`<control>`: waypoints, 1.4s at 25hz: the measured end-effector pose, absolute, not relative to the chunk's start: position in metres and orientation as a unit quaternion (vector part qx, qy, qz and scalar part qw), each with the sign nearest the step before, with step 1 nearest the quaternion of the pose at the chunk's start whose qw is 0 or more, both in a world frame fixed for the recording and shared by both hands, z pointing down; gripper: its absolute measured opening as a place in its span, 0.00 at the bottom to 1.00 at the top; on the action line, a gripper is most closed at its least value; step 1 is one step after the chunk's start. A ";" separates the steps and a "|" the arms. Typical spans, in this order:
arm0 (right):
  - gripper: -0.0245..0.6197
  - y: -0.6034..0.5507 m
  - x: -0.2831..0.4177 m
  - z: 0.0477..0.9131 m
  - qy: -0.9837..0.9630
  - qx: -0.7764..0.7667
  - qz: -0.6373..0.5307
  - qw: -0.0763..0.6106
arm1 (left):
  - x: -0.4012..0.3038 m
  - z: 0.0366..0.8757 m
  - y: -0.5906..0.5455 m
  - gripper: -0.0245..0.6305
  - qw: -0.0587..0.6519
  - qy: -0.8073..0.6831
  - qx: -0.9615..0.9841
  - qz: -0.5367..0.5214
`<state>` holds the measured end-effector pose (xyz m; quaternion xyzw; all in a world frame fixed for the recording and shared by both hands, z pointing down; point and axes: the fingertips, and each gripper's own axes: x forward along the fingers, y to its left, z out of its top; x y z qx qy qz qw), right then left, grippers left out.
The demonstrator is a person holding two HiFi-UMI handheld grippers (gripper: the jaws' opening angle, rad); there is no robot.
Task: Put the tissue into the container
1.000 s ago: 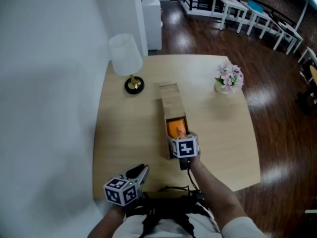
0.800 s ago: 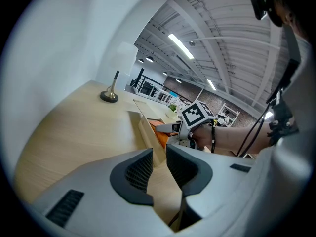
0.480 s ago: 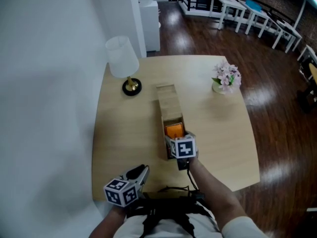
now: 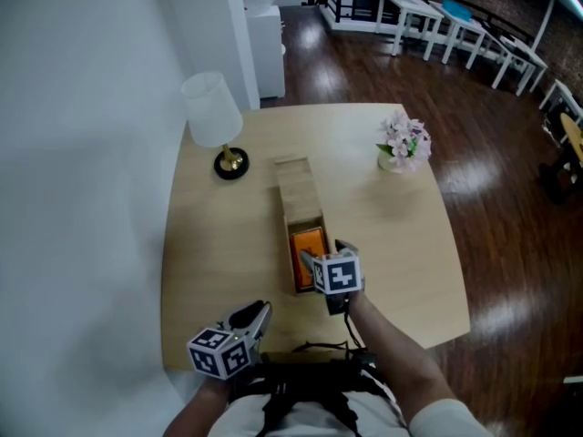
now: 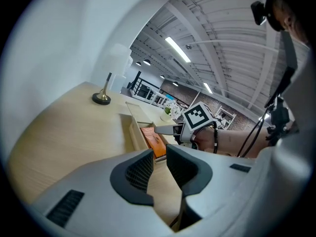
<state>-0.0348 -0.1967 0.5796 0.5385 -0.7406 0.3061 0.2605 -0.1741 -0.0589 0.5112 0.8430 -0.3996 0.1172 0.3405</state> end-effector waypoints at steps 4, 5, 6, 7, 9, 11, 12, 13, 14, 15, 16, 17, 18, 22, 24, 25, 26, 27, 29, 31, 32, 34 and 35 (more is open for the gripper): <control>0.66 -0.194 -0.023 0.559 -0.752 0.539 0.282 0.252 | -0.160 0.507 -0.062 0.17 0.337 -0.390 0.850 0.111; 0.66 -0.194 -0.020 0.554 -0.755 0.539 0.277 0.250 | -0.156 0.506 -0.062 0.15 0.337 -0.387 0.851 0.108; 0.66 -0.193 -0.017 0.550 -0.758 0.538 0.272 0.249 | -0.152 0.505 -0.063 0.15 0.336 -0.385 0.853 0.106; 0.65 -0.192 -0.013 0.545 -0.759 0.539 0.267 0.247 | -0.147 0.503 -0.063 0.15 0.335 -0.382 0.855 0.104; 0.60 -0.190 -0.005 0.535 -0.761 0.542 0.257 0.246 | -0.139 0.500 -0.063 0.15 0.333 -0.377 0.858 0.101; 0.53 -0.190 0.005 0.527 -0.763 0.545 0.250 0.244 | -0.130 0.497 -0.065 0.15 0.330 -0.373 0.861 0.097; 0.50 -0.190 0.009 0.525 -0.763 0.545 0.248 0.242 | -0.126 0.496 -0.066 0.15 0.329 -0.372 0.863 0.096; 0.47 -0.189 0.014 0.523 -0.763 0.546 0.248 0.239 | -0.123 0.496 -0.067 0.15 0.329 -0.370 0.863 0.095; 0.44 -0.188 0.019 0.521 -0.763 0.548 0.249 0.237 | -0.119 0.496 -0.066 0.15 0.330 -0.368 0.864 0.095; 0.42 -0.186 0.025 0.520 -0.762 0.549 0.249 0.236 | -0.115 0.496 -0.065 0.15 0.331 -0.366 0.865 0.096; 0.41 -0.184 0.031 0.518 -0.760 0.551 0.251 0.235 | -0.111 0.497 -0.064 0.15 0.332 -0.363 0.865 0.097; 0.40 -0.182 0.036 0.517 -0.759 0.553 0.252 0.233 | -0.107 0.497 -0.063 0.15 0.332 -0.361 0.866 0.098; 0.39 -0.180 0.041 0.515 -0.758 0.555 0.252 0.231 | -0.104 0.496 -0.062 0.15 0.332 -0.360 0.866 0.098; 0.36 -0.174 0.060 0.508 -0.757 0.561 0.250 0.225 | -0.092 0.493 -0.061 0.15 0.332 -0.356 0.868 0.095; 0.32 -0.172 0.069 0.506 -0.755 0.565 0.247 0.221 | -0.086 0.491 -0.062 0.15 0.331 -0.353 0.870 0.092; 0.32 -0.171 0.074 0.504 -0.754 0.568 0.245 0.220 | -0.083 0.490 -0.062 0.15 0.330 -0.352 0.871 0.091; 0.30 -0.170 0.079 0.502 -0.753 0.571 0.243 0.219 | -0.079 0.489 -0.062 0.15 0.329 -0.351 0.872 0.090; 0.29 -0.169 0.085 0.501 -0.751 0.573 0.242 0.219 | -0.077 0.488 -0.062 0.15 0.329 -0.350 0.872 0.090; 0.28 -0.166 0.093 0.500 -0.750 0.576 0.243 0.218 | -0.072 0.487 -0.063 0.15 0.327 -0.351 0.873 0.089; 0.24 -0.164 0.101 0.499 -0.750 0.575 0.242 0.220 | -0.068 0.486 -0.063 0.15 0.327 -0.352 0.873 0.087; 0.23 -0.163 0.104 0.499 -0.750 0.575 0.240 0.223 | -0.066 0.486 -0.063 0.15 0.328 -0.353 0.872 0.086; 0.19 -0.159 0.111 0.498 -0.748 0.576 0.235 0.230 | -0.063 0.486 -0.061 0.15 0.330 -0.353 0.872 0.086; 0.17 -0.156 0.115 0.498 -0.747 0.577 0.232 0.234 | -0.062 0.486 -0.060 0.15 0.331 -0.352 0.871 0.087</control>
